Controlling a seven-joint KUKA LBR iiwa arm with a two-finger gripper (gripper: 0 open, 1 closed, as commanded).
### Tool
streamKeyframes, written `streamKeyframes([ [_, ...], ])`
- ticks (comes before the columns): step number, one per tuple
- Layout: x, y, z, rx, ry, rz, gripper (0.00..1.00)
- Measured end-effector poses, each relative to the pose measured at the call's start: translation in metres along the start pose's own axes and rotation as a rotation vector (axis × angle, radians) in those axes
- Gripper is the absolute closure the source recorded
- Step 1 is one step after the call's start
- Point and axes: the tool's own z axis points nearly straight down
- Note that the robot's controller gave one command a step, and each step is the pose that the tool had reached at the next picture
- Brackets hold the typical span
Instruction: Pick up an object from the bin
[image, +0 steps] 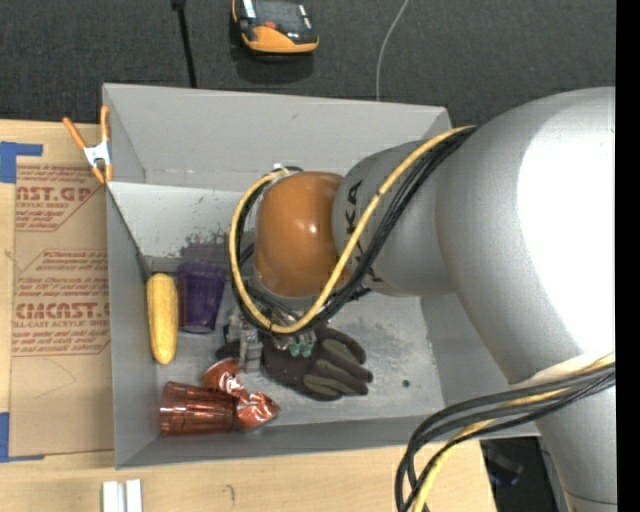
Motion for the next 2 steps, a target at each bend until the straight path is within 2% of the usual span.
streamKeyframes([
  [1, 0.004, 0.001, -0.047, 0.002, 0.01, 0.0, 1.0],
  [2, -0.023, -0.013, -0.211, 0.001, 0.0, -0.109, 1.0],
])
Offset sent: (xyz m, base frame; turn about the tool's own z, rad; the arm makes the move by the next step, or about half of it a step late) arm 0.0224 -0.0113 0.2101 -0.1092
